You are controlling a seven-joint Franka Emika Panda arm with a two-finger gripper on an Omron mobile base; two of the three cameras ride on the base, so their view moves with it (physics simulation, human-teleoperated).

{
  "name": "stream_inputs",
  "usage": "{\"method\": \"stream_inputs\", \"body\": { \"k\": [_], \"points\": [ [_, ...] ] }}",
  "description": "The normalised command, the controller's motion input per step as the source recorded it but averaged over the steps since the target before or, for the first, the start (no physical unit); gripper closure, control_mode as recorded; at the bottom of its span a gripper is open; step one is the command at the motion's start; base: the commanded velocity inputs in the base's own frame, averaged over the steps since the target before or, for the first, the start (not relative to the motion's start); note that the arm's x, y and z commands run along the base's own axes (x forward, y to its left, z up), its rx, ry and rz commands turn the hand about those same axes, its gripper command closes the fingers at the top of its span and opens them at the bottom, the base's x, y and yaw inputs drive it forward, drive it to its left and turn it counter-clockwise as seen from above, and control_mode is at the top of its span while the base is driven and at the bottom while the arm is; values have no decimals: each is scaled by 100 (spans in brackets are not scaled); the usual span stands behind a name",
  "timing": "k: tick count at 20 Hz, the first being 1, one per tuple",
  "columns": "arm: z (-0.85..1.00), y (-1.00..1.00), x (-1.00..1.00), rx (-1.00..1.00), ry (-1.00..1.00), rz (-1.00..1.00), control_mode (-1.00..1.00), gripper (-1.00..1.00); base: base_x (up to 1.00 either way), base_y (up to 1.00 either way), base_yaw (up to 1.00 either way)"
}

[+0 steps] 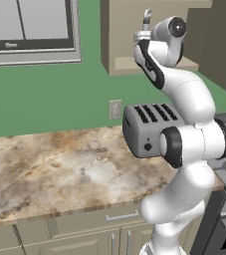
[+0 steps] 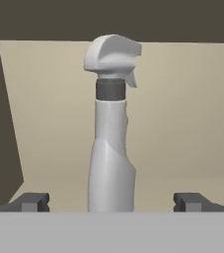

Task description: Open the cabinet. Pick the spray and place it next to the sink. Then close the cabinet.

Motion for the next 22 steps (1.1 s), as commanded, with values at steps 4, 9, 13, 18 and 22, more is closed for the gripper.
{"method": "stream_inputs", "body": {
  "k": [4,9,13,18,22],
  "points": [
    [0,0,23,0,0,0,-100,-100,0,0,0],
    [0,0,23,0,0,0,-100,-100,0,0,0],
    [0,-4,29,0,0,0,-100,-100,0,0,0],
    [-4,-1,26,0,0,0,-100,-100,0,0,0],
    [-6,-1,22,0,0,0,-100,-100,0,0,0]
  ]
}}
